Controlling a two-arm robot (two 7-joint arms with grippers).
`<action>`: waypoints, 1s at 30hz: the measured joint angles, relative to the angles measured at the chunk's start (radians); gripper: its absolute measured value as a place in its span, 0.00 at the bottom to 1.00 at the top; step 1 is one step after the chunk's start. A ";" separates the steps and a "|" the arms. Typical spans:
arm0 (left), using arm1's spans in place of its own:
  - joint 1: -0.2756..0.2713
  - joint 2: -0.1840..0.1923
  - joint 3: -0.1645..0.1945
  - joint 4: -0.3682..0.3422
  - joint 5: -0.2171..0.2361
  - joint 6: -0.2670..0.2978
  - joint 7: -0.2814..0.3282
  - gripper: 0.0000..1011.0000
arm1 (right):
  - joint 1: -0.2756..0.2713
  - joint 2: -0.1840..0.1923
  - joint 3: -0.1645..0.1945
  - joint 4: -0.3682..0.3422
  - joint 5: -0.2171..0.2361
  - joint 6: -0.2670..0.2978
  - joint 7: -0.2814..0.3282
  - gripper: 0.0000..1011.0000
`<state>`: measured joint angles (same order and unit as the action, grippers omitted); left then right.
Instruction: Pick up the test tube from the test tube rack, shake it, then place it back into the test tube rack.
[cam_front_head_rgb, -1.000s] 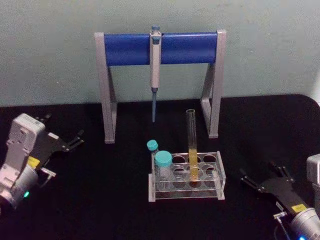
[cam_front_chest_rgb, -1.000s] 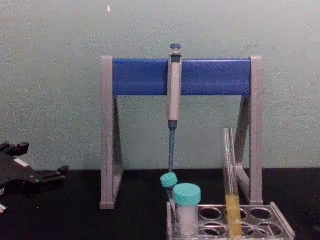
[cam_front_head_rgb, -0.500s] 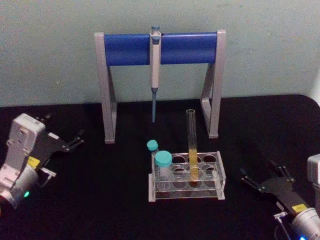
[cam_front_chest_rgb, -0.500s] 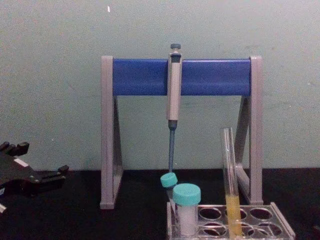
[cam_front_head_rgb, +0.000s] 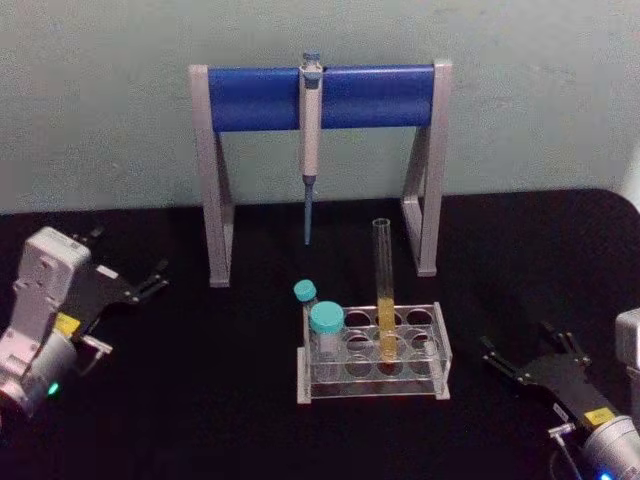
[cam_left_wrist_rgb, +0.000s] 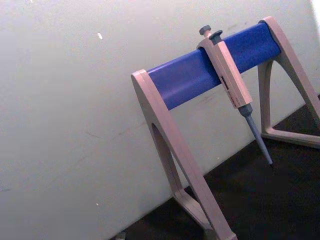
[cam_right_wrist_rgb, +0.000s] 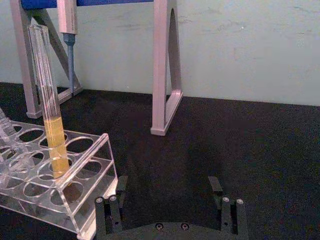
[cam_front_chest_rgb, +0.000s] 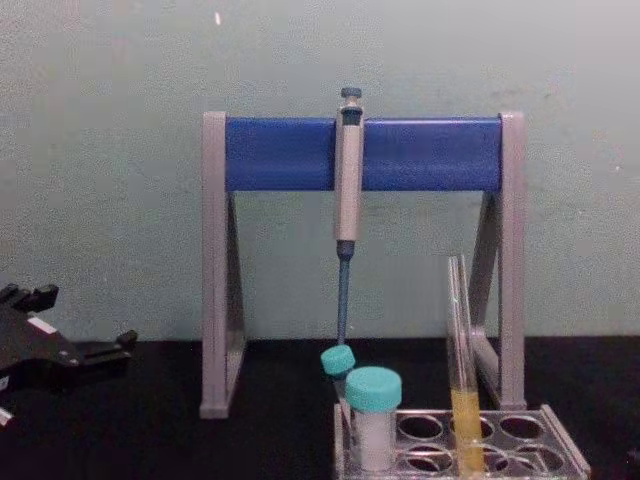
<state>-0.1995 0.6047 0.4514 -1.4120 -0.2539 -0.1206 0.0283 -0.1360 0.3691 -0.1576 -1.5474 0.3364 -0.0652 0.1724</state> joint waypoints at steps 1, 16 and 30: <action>0.000 0.000 0.000 0.000 0.000 0.000 0.000 1.00 | 0.000 0.000 0.000 0.000 0.000 0.000 0.000 0.99; 0.000 0.000 0.000 0.000 0.000 0.000 0.000 1.00 | 0.000 0.000 0.000 -0.001 0.001 0.000 0.000 0.99; 0.000 0.000 0.000 0.000 0.000 0.000 0.000 1.00 | 0.000 0.000 0.000 -0.001 0.001 0.000 0.000 0.99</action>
<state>-0.1995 0.6047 0.4514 -1.4120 -0.2539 -0.1205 0.0283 -0.1362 0.3690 -0.1576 -1.5479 0.3373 -0.0653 0.1724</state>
